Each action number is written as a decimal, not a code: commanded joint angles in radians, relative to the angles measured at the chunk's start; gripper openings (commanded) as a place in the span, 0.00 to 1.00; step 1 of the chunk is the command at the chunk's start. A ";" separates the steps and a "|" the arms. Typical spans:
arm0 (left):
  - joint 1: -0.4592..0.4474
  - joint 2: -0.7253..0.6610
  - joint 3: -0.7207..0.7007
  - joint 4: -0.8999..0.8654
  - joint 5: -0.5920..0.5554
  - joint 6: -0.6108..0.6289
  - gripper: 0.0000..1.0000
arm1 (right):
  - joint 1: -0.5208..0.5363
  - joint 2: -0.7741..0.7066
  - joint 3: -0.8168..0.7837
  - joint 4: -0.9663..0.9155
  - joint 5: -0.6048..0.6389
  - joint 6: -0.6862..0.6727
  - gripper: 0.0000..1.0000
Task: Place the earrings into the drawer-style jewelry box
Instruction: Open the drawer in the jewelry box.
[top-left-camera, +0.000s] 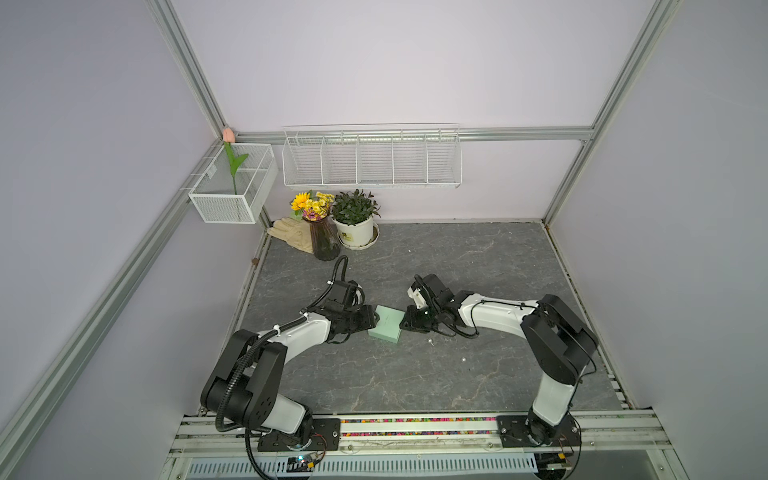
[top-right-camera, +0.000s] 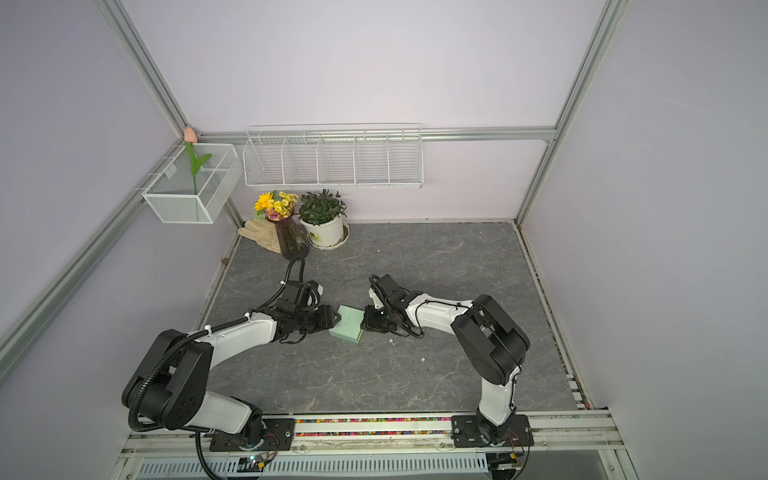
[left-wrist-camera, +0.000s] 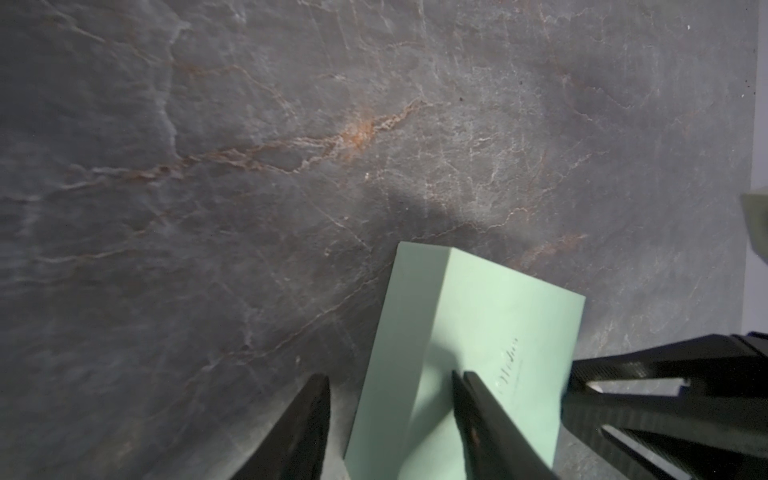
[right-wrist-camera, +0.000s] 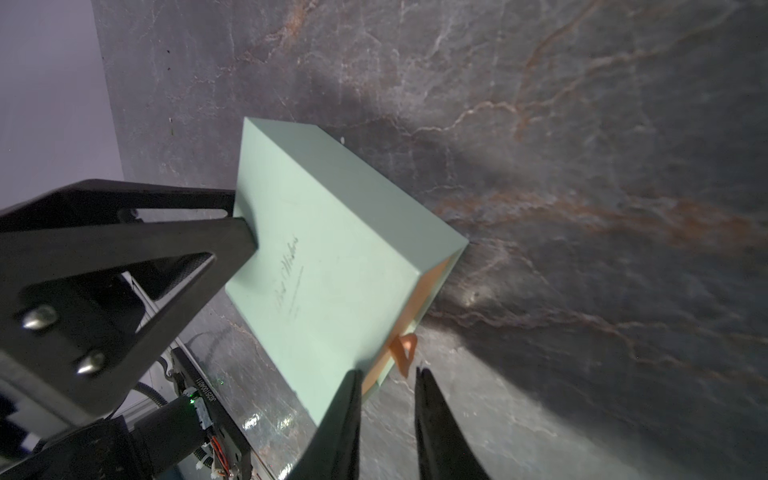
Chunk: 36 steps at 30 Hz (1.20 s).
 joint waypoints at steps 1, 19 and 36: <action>-0.003 0.010 -0.034 -0.047 -0.043 -0.008 0.52 | 0.007 0.031 0.015 -0.013 -0.008 0.010 0.26; -0.003 0.007 -0.037 -0.050 -0.054 -0.012 0.52 | 0.006 -0.020 -0.035 0.020 0.015 0.031 0.25; -0.003 0.022 -0.034 -0.050 -0.054 -0.011 0.51 | 0.007 0.038 0.019 -0.013 0.000 0.013 0.25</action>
